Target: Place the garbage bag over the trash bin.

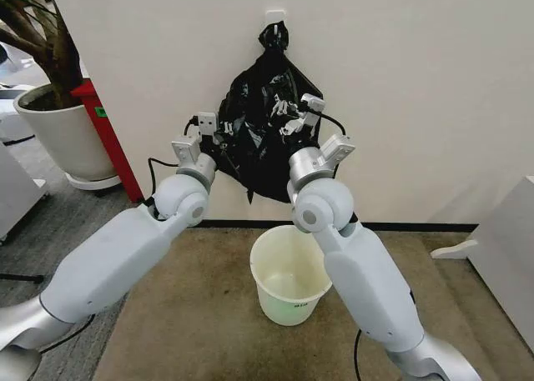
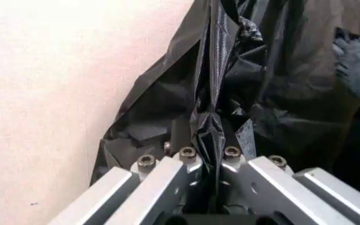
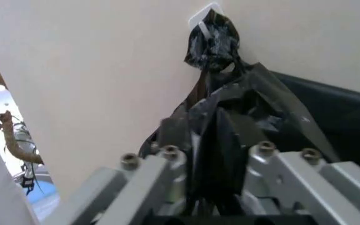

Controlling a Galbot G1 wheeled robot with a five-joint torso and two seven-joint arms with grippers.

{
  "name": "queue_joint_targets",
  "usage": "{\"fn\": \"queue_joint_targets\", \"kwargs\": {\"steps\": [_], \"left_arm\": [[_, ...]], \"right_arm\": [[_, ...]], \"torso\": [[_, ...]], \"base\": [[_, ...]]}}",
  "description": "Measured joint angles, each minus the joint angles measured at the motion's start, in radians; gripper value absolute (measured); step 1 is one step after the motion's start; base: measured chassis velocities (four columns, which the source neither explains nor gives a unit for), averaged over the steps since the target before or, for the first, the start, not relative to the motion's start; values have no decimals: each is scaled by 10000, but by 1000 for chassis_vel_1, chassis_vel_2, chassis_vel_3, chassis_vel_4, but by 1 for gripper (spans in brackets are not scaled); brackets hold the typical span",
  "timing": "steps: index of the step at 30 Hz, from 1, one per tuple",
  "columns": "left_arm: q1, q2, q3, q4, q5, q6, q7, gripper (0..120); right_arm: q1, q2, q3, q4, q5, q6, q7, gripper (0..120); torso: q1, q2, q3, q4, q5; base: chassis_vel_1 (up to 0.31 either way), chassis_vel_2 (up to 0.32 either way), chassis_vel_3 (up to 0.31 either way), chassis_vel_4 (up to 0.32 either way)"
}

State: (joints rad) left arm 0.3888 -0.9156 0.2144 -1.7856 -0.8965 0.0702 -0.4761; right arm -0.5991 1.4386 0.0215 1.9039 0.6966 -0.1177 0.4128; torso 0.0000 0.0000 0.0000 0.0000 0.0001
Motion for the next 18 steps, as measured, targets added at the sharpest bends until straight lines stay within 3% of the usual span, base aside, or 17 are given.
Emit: {"fn": "queue_joint_targets", "kwargs": {"steps": [5,8,13,18], "left_arm": [[-34,-149,-1,192,133,-40,8,0],[-37,-206,-2,269,155,-46,12,0],[-65,-423,58,407,220,-50,15,0],[-77,-498,109,458,253,-51,13,0]], "right_arm": [[-208,-72,229,374,-261,-264,18,34],[-264,-123,194,556,-231,-327,21,40],[-292,-23,-104,866,-222,-502,131,64],[-361,45,-330,878,-460,-714,255,77]], "torso": [[0,1,0,-2,0],[0,1,0,-2,-1],[0,1,0,0,-1],[0,1,0,0,-2]], "base": [[0,0,0,0],[0,0,0,0],[0,0,0,0],[0,0,0,0]]}}
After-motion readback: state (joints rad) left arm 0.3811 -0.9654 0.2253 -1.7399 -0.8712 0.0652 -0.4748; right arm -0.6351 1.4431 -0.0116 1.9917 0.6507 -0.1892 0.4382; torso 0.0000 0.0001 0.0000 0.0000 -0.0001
